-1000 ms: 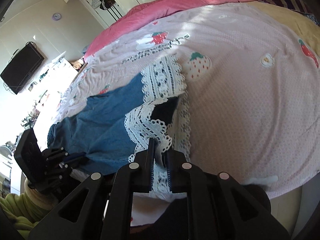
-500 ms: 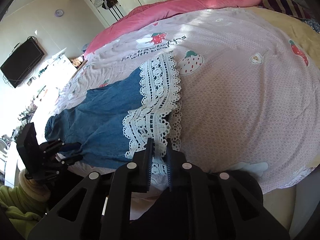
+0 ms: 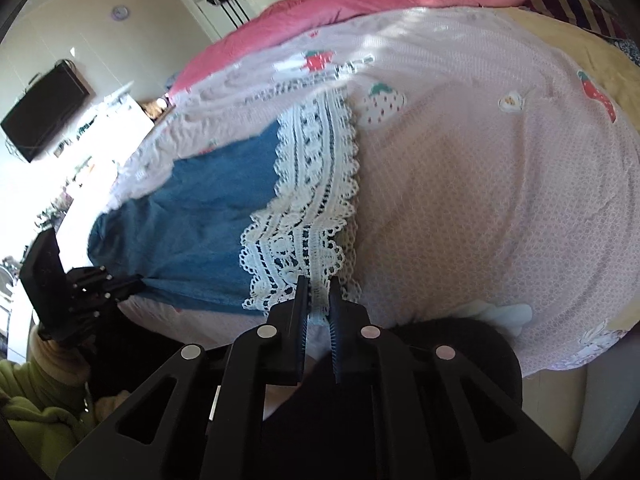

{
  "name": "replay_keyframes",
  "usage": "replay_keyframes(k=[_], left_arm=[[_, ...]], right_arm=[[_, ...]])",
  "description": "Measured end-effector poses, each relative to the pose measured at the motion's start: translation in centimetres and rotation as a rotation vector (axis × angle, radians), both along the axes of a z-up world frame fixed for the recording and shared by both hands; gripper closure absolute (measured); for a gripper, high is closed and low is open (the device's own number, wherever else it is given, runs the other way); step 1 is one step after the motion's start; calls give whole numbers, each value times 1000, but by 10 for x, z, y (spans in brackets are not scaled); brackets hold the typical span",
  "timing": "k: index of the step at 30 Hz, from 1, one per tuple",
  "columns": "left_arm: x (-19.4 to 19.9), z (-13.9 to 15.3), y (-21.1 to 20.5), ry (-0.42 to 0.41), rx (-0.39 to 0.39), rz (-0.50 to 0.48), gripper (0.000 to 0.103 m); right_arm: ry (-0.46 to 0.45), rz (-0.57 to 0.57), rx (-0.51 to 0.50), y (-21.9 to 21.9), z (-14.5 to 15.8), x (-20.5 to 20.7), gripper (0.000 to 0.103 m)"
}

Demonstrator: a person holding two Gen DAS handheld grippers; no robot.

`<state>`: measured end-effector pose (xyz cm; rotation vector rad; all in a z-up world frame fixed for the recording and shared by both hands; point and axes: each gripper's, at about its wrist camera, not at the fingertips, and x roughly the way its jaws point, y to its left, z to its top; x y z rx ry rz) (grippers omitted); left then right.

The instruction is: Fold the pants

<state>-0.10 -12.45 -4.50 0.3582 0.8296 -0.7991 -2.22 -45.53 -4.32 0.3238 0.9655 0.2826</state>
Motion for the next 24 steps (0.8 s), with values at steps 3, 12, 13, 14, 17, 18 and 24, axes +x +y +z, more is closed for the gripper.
replay_keyframes(k=[3,12,13,14,17,18,24], left_arm=[[4,-11,-2,36,13,9,102],[3,-17,3,72,-12,6,89],[1,-14,5,73,-27,5,77],[0,-9,8,71,-40,6,67],[0,10,17,38,-91,13,60],[2,17,23,23,-107,32,57],[30,34,41,-59,-63,188,43]], right_arm=[[20,-5,-17,2,-6,2,93],[29,-55,-14,-7,1,-3,68],[2,-69,-14,-10,10,-6,66],[-29,-82,-18,-11,18,-9,64],[-113,-91,-39,-8,47,-8,57],[-137,-85,-50,-5,55,-5,51],[-221,130,-85,68,86,50,43]])
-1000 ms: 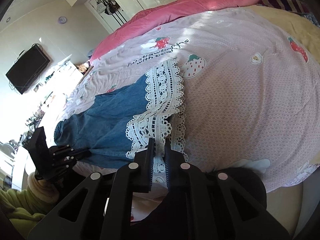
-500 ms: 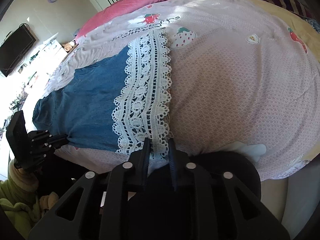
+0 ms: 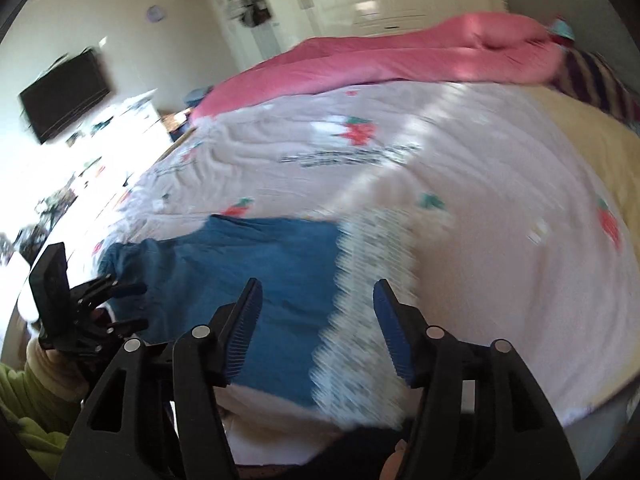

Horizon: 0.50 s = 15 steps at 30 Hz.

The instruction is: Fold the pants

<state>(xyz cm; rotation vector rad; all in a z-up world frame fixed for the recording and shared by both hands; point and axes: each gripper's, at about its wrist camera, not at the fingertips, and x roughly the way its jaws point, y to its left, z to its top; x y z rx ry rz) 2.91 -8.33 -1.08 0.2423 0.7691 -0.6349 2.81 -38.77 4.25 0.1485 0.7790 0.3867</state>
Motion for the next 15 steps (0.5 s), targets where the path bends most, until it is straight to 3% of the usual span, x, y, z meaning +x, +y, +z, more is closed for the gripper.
replay_keyframes(k=[7,13,14,15], left_arm=[[18,-6,23,13,48,183,35],[23,-16,46,45,59,239,33],[24,-18,49,51,56,244,33],[25,-20,51,63,47,249,33]], right_arm=[[61,240,-70,115,-16,92,41],[146,309,-149,179,-45,147,41],[160,309,-162,184,-50,154,42],[175,306,-177,190,-55,160,53]])
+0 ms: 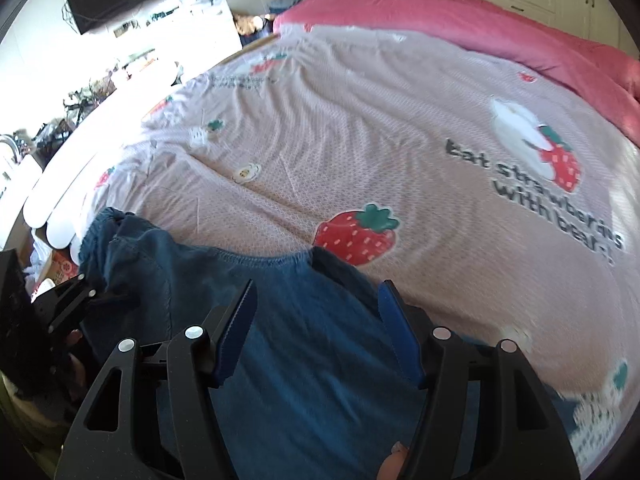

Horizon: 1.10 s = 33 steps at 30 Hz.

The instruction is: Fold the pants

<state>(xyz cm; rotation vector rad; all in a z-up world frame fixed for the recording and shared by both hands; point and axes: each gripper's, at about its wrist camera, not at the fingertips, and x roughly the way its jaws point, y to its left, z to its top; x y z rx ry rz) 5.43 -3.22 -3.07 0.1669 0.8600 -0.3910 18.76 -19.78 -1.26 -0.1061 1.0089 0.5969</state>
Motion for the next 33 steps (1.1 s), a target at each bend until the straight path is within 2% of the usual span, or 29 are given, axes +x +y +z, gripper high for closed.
replay_keyframes(k=[1,2,3,8,11,13,14,17,18,21,23,27,28,30,33], left_arm=[[-1,-1,4,6,-8,3,33],[-1,-2,6,8,-14,4,33],[-3,-4,8,9,-16,4,33],[1,-13,7,18,-17,10,33],[3,-18,6,16,-6,10,32],[3,-19,5,11,0,8,32],[4,-20,5,10,1,8,32],[2,-17,5,-1,-9,3,30],[-1,-13,4,-15,-19,-5,30],[-8,7,1,-46,-96,-52,27],[-5,23,-7,-72,-134,-76,20],[13,36,-33,-105,-75,-83,19],[21,37,-41,-97,-76,-85,19],[39,37,-51,-53,-101,-86,19],[64,29,-66,30,-168,-88,19]], right_arm=[[30,6,-22,5,-8,8,67],[51,12,-29,9,-14,13,99],[63,13,-26,10,-17,18,102],[5,-34,-26,12,-16,31,102],[-8,-35,-76,23,-29,36,102],[-18,-32,-83,23,-32,33,101],[-17,-46,-55,18,-29,31,96],[-27,-109,74,-20,-8,17,66],[-50,-130,96,-36,1,8,62],[-97,-192,138,-83,22,-12,56],[-120,-277,135,-124,33,-26,53],[-177,-434,37,-183,41,-47,49],[-185,-480,19,-198,40,-53,49],[-171,-533,56,-223,34,-61,49],[-140,-573,76,-236,23,-63,49]])
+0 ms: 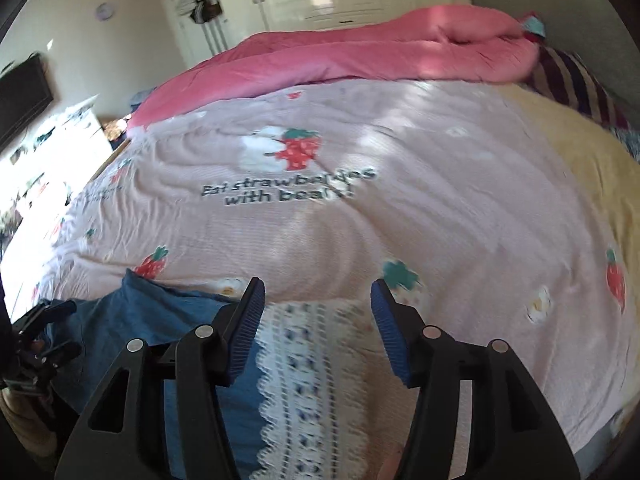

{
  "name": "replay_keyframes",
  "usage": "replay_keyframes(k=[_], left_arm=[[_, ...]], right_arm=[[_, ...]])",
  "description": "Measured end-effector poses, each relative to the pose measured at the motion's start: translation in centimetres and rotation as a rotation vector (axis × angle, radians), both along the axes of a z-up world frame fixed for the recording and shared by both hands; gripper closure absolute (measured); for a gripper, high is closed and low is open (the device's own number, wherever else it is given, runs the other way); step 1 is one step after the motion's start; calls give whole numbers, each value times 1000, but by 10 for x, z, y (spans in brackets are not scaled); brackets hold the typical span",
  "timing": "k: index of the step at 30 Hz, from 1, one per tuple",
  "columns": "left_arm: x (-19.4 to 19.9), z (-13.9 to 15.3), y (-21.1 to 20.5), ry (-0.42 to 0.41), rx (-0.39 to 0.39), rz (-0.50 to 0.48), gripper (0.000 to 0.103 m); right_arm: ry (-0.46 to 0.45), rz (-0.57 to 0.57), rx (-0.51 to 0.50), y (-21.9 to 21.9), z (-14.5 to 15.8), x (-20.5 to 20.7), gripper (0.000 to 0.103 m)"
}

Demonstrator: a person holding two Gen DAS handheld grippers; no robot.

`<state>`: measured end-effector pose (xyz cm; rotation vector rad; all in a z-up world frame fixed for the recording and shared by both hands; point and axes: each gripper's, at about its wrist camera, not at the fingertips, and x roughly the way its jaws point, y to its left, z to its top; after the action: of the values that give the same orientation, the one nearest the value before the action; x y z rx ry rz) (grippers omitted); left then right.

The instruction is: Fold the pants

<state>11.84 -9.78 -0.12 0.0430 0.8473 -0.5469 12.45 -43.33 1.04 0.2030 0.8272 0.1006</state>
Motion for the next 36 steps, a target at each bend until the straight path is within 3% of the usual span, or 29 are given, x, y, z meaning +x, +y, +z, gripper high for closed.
replay_keyframes(k=[5,8,10,11,12,14,19,27,34,36], left_arm=[[24,-13,-16,64,-20,36,20],[30,-17,-20,84,-30,48,28],[35,-18,-25,86,-22,45,35],[37,-19,-26,88,-19,43,46],[40,-21,-30,96,-11,37,52],[48,-27,-35,119,-1,34,75],[63,-43,-38,141,46,60,76],[68,-46,-42,119,85,57,76],[70,-49,-41,116,74,55,76],[69,-47,-40,113,55,48,74]], right_arm=[[29,37,165,-9,-15,7,49],[52,47,230,-12,-22,13,51],[65,68,226,-7,-27,18,79],[61,76,223,-5,-29,18,96],[54,83,216,-3,-29,18,98],[4,94,182,3,-23,10,98],[-59,20,100,-7,-14,-2,99],[2,-2,18,-4,-41,11,99],[34,-14,-37,0,-51,16,97],[28,-29,-22,-2,-49,13,90]])
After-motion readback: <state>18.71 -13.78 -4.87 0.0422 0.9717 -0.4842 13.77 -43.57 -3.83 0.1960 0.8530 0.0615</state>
